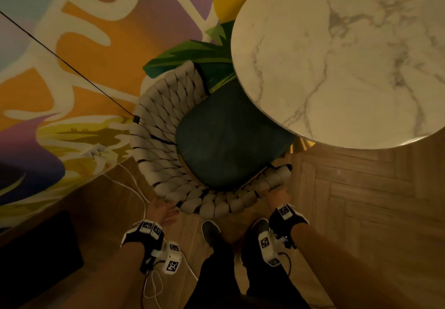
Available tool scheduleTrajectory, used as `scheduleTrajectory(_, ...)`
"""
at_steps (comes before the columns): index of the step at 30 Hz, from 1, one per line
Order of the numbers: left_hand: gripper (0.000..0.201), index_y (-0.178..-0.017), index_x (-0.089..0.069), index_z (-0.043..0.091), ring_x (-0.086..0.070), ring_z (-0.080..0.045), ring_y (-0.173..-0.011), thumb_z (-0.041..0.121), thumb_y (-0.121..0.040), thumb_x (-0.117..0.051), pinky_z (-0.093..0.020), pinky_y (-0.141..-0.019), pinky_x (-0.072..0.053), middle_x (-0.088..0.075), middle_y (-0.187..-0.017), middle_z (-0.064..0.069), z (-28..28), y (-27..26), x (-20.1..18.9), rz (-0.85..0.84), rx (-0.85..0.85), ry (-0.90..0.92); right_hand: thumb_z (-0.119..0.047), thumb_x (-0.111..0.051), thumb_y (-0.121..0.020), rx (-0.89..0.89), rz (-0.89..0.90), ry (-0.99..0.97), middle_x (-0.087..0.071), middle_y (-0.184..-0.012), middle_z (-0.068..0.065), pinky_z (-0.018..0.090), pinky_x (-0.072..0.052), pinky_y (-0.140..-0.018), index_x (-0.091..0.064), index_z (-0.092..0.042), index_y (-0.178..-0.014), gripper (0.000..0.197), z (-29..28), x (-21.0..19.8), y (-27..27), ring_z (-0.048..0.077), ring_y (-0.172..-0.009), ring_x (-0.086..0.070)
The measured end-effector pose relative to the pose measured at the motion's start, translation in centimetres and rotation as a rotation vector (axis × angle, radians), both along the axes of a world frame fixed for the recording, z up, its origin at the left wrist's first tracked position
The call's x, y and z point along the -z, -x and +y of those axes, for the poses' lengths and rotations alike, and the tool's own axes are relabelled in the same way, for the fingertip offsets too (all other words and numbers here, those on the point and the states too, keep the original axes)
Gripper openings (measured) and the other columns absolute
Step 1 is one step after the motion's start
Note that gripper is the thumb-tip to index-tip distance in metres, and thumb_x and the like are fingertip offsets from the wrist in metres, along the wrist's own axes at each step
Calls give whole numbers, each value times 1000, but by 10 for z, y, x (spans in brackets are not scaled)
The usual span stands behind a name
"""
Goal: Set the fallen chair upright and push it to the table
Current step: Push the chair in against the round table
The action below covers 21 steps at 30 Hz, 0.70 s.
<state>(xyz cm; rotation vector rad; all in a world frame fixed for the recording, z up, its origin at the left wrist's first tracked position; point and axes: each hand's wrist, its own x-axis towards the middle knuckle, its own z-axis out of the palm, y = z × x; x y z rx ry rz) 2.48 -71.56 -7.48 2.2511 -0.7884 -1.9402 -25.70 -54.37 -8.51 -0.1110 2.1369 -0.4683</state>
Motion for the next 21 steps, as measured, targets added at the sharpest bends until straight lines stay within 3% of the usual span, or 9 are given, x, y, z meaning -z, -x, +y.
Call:
scheduleTrajectory(2, 63, -143, -29, 23, -56, -38, -110, 4, -89, -54, -52, -91, -46, -54, -131, -22, -4, -3, 0, -37, -27, 98, -34, -64, -88, -83, 124, 9, -17, -158, 21, 50, -31, -115, -5, -12, -154, 91, 3, -4, -5, 41, -142, -28)
scheduleTrajectory(4, 69, -141, -29, 29, -56, -36, -101, 1, -86, -58, -51, -84, -48, -55, -122, -19, -8, -3, -2, -42, 13, 137, -25, -59, -90, -472, 251, 44, 11, -163, 14, 53, -14, -122, 8, -25, -154, 94, 5, -11, -13, 40, -149, -1)
scheduleTrajectory(5, 66, -138, -32, 29, -56, -36, -100, 0, -84, -58, -48, -77, -51, -55, -120, -17, -10, -1, -2, -44, 49, 143, -21, -57, -90, -699, 294, 17, 17, -162, 12, 56, -6, -122, 6, -27, -155, 91, 3, -14, -16, 39, -149, 9)
scheduleTrajectory(7, 59, -128, -40, 27, -58, -38, -100, -3, -81, -59, -41, -63, -54, -55, -120, -16, -15, 3, -1, -30, 127, 131, -23, -53, -92, -1014, 326, -55, 14, -163, 11, 58, 5, -119, -8, -25, -156, 78, 1, -12, -19, 37, -149, 15)
scheduleTrajectory(8, 55, -122, -43, 25, -58, -39, -100, -5, -79, -60, -43, -62, -55, -56, -120, -17, -20, 2, 3, -35, 166, 155, -25, -51, -93, -1111, 328, -96, 8, -164, 11, 58, 6, -118, -16, -23, -155, 71, -2, -8, -19, 37, -149, 13)
scheduleTrajectory(10, 51, -115, -46, 20, -59, -41, -105, -5, -75, -64, -55, -75, -56, -58, -123, -18, -30, -7, 15, -68, 236, 241, -25, -49, -94, -1192, 368, -121, -13, -163, 10, 57, 4, -119, -29, -20, -151, 61, -10, -2, -17, 35, -151, -1)
scheduleTrajectory(13, 56, -123, -50, 17, -58, -41, -114, 5, -72, -71, -60, -90, -49, -57, -127, -11, -38, -24, 34, -72, 258, 303, -22, -51, -92, -1214, 447, -100, -45, -146, 6, 51, -11, -118, -50, -22, -138, 46, -22, 0, -11, 29, -138, -34)
scheduleTrajectory(18, 48, -122, -51, -5, -56, -41, -111, -2, -77, -67, -45, -85, -50, -59, -116, -21, -39, -12, 3, -147, 228, 327, -21, -52, -93, -1326, 420, -106, -47, -143, 6, 52, -15, -117, -52, -19, -136, 43, -30, 0, -17, 31, -135, -39)
scheduleTrajectory(21, 49, -127, -51, -2, -56, -38, -114, 1, -80, -66, -42, -82, -50, -58, -115, -11, -43, -16, -7, -201, 218, 329, -23, -49, -94, -1298, 391, -89, -49, -139, 6, 53, -14, -118, -55, -18, -133, 40, -32, 1, -27, 31, -131, -41)
